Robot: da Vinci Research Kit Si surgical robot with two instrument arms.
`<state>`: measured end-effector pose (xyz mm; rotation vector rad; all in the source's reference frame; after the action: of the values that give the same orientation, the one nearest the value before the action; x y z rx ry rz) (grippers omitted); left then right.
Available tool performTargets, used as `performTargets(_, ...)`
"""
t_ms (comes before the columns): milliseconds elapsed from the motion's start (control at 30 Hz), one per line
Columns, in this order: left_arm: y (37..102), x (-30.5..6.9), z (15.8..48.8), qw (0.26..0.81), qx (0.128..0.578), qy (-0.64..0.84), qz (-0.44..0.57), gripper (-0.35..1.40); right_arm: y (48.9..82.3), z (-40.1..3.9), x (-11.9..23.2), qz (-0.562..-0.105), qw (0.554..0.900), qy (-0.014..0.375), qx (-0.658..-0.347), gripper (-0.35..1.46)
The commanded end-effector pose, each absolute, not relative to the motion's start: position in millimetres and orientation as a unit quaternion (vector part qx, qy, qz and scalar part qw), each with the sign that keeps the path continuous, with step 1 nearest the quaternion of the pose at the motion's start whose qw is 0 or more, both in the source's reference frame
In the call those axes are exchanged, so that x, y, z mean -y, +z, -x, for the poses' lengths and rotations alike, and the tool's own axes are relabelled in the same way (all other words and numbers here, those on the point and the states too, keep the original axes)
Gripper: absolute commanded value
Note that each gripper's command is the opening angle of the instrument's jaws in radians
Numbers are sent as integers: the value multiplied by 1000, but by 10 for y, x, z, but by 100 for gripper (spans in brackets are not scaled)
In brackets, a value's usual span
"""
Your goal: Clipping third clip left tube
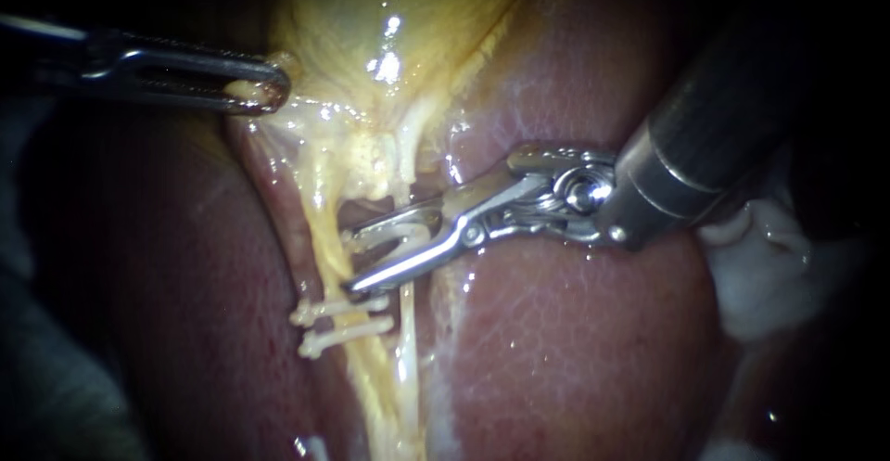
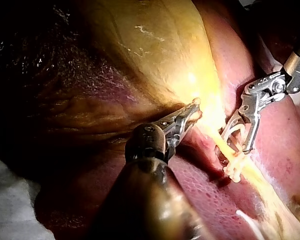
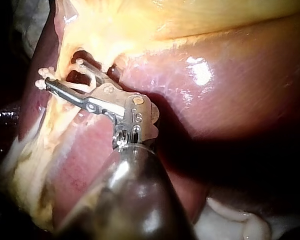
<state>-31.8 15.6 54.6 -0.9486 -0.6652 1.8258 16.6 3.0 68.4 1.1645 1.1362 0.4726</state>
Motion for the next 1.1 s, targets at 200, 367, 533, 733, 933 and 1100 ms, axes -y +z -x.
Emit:
performTargets(200,545,-156,317,471,271,745,387,-35,684,-168,-29,-516,662,208,-503,45)
performTargets(367,545,-156,317,471,271,745,387,-35,682,-175,-25,-517,656,209,-509,45)
performTargets(533,545,-156,317,471,271,745,387,-35,680,-186,-19,-519,647,211,-518,45)
performTargets(733,545,-156,317,471,271,745,387,-35,676,-197,-15,-526,628,210,-533,45)
performTargets(933,545,-156,317,471,271,745,387,-35,669,-205,-9,-536,612,204,-545,45)
performTargets(1100,545,-156,316,471,271,745,387,-35,667,-209,-7,-539,603,203,-552,45)
